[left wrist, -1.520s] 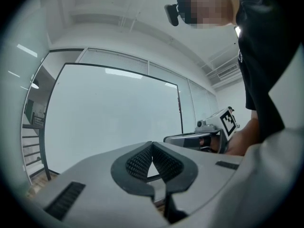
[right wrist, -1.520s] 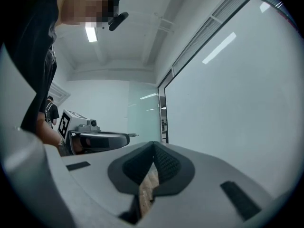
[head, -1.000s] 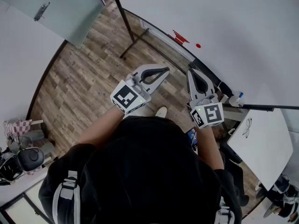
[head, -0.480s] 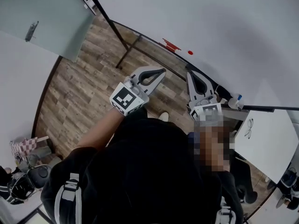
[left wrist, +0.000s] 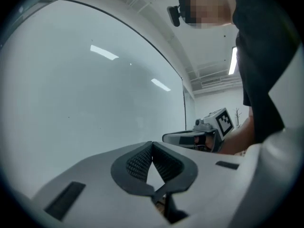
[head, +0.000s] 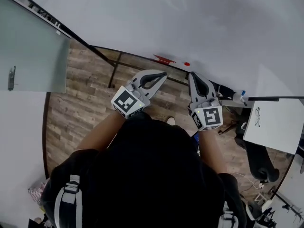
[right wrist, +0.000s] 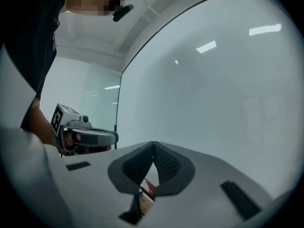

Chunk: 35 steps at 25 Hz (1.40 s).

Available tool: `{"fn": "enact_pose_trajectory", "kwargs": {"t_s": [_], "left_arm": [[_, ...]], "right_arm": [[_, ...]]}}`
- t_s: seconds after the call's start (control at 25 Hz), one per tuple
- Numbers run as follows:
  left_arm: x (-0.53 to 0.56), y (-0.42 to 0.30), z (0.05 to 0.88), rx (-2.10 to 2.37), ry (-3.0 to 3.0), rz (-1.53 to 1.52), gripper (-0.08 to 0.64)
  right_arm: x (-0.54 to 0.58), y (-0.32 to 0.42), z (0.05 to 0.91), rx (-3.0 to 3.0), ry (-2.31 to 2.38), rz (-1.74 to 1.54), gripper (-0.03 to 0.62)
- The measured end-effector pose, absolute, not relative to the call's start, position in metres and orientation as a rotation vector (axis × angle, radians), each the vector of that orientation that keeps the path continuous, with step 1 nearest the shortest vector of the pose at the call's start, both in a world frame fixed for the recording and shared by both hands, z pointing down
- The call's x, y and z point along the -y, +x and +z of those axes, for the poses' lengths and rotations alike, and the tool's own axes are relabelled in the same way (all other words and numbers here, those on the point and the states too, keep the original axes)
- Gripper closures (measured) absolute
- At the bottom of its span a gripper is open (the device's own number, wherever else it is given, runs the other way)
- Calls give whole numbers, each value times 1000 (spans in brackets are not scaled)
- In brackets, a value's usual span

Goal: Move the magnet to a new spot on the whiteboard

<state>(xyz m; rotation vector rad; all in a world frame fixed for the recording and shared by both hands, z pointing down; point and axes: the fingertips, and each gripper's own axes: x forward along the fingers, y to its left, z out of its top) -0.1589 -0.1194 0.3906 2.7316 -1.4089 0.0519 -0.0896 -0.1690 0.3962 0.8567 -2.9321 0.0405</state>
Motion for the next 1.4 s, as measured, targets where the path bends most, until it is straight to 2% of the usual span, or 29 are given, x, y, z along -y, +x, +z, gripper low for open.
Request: {"fn": "enact_pose_trajectory", "kwargs": {"t_s": [0.48,0.88,0.96,1.4], "left_arm": [[159,-194,419,1025,2877,56,556],[169,-199,439,917,2935,31,555],[170,-195,443,905,2948,49,556],[173,-180,460,856,2952,129,555]], "right_arm": [[207,-98,437,2674,1514,93,597],[218,-110,489,2530,1643,97,589],[222,-110,497,2513,1658,96,564],[242,-100,553,2443,1684,181,514]]}}
